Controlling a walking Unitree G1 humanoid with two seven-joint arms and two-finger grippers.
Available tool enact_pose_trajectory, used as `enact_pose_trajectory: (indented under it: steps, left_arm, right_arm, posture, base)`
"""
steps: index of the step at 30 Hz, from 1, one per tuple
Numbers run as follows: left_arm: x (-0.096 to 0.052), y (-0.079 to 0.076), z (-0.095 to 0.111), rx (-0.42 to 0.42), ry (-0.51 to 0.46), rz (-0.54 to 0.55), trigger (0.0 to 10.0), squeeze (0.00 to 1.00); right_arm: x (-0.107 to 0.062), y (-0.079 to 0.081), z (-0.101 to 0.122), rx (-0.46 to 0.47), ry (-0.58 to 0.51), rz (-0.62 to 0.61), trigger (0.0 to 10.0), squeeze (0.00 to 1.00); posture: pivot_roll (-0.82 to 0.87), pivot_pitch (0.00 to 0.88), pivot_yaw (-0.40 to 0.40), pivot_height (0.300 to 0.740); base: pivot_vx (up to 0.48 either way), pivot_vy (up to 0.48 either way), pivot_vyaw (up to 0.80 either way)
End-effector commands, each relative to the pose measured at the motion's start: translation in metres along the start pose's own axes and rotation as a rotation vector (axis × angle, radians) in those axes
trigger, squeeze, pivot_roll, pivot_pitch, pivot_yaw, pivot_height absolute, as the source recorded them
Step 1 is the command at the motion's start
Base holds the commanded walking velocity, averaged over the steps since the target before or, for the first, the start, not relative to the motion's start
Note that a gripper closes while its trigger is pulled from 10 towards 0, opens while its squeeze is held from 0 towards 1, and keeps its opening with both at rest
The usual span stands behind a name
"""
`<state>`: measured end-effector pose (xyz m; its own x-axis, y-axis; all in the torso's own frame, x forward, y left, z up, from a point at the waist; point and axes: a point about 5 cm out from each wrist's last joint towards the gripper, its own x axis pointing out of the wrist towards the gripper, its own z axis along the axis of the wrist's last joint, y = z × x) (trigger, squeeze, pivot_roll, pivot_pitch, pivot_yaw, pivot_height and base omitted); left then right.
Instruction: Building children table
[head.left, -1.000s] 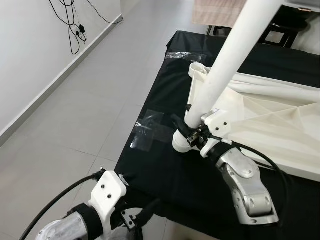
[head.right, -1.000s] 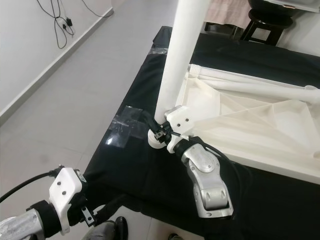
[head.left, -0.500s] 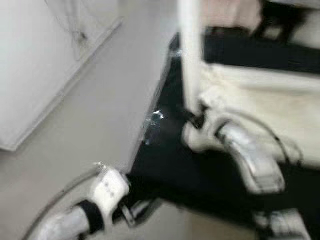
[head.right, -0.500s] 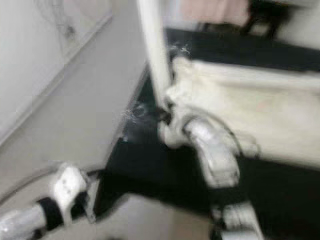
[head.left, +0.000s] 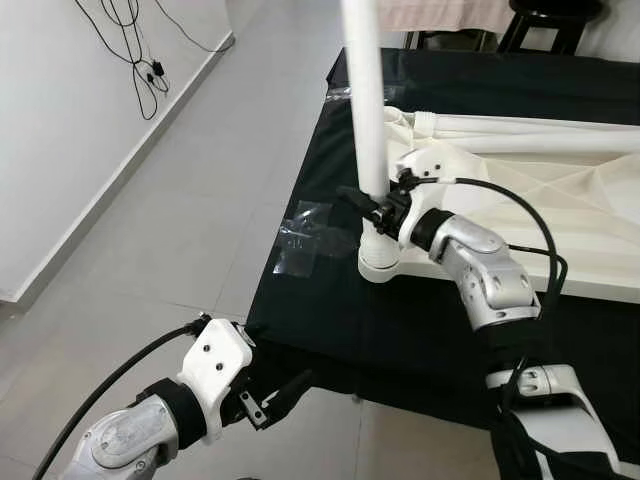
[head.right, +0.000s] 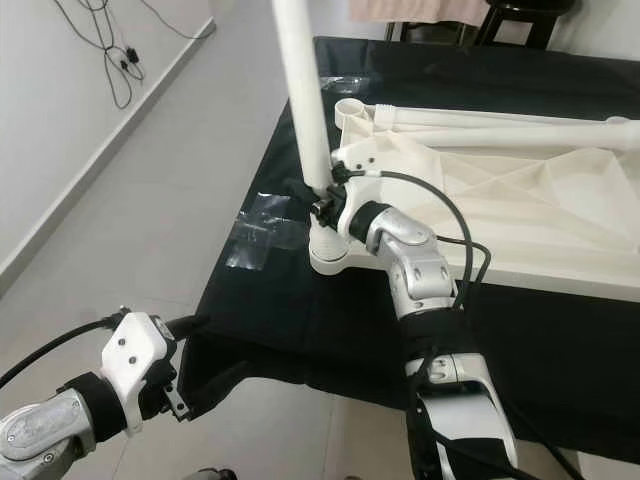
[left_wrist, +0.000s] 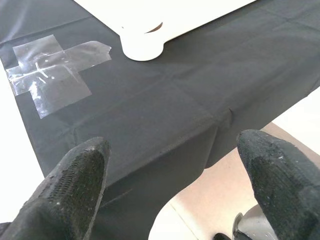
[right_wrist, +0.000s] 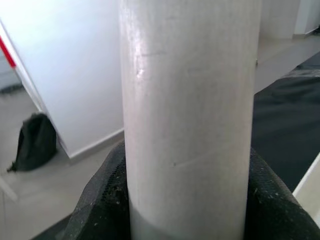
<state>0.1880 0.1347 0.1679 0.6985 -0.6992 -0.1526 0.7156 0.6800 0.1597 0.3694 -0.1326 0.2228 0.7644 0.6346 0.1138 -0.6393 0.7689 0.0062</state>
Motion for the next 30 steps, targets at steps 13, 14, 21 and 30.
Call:
enact_pose_trajectory:
  steps: [13,14,21,30]
  left_arm:
    - [-0.005,0.000,-0.004,0.050,0.044,0.024,10.0,0.00]
    - [-0.005,0.000,-0.005,0.053,0.047,0.031,10.0,0.00]
    - [-0.004,0.006,-0.005,0.060,0.037,0.143,10.0,0.00]
    - [-0.007,0.006,-0.009,0.055,0.049,0.198,10.0,0.00]
  right_arm:
    - [-0.008,0.002,-0.022,0.121,-0.179,0.221,10.0,0.00]
    - [-0.008,0.002,-0.023,0.118,-0.180,0.207,10.0,0.00]
    - [0.004,0.002,-0.009,0.009,-0.254,0.110,10.0,0.00]
    - [0.009,-0.011,0.003,-0.085,-0.280,0.027,10.0,0.00]
  posture:
    - [0.05,0.202,0.004,0.740]
    - [0.04,0.204,0.005,0.740]
    - [0.05,0.223,0.019,0.740]
    - [0.05,0.231,0.008,0.740]
  base:
    - [0.000,0.000,0.00]
    - [0.000,0.000,0.00]
    - [0.000,0.000,0.00]
    - [0.000,0.000,0.00]
